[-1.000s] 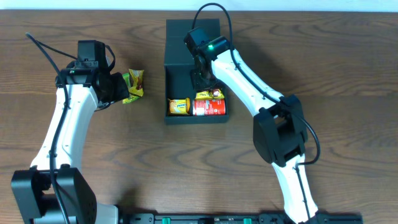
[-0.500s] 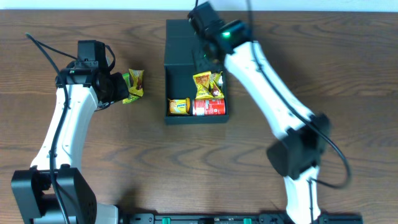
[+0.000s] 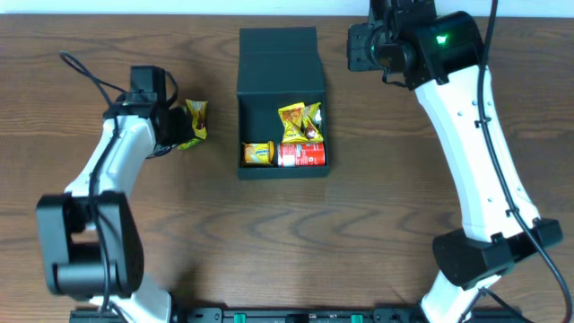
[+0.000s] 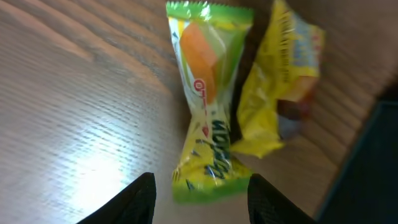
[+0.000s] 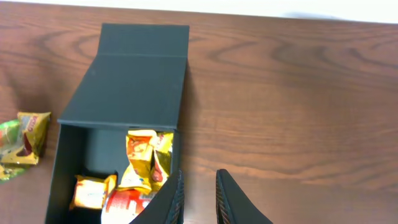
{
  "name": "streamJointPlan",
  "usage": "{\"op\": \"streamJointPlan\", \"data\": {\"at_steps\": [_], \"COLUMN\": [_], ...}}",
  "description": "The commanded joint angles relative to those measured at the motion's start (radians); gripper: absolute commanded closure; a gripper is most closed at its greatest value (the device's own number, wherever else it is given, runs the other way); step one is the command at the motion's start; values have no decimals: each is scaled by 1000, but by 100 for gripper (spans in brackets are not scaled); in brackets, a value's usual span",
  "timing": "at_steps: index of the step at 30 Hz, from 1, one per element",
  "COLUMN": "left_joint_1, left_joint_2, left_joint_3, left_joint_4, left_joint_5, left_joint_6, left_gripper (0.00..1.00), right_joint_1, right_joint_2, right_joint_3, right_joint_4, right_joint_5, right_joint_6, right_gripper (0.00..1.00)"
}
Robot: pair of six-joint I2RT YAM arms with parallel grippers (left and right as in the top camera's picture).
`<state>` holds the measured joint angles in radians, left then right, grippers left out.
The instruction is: Pack container
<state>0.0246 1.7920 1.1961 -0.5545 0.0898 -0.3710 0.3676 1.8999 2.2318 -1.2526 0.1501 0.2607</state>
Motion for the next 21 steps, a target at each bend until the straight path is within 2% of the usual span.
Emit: {"op": "streamJointPlan", "data": {"at_steps": [1, 10, 21], "left_joint_1": [-1, -1, 1], "left_joint_2": [55, 95, 95], "left_joint_3": [-11, -4, -4], "left_joint_4": [31, 101, 65], "left_joint_5": [-11, -11, -11], "left_joint_6": [-43, -109, -108], "left_gripper": [51, 51, 76], "right_joint_1": [-7, -7, -7], "right_joint_2": [-3, -3, -2], "right_joint_3": [9, 8, 8], "right_joint_4": [-5, -19, -16], "right_joint_5": [0, 4, 7], "right_joint_6": [-42, -65, -68], "right_gripper": [82, 82, 82]}}
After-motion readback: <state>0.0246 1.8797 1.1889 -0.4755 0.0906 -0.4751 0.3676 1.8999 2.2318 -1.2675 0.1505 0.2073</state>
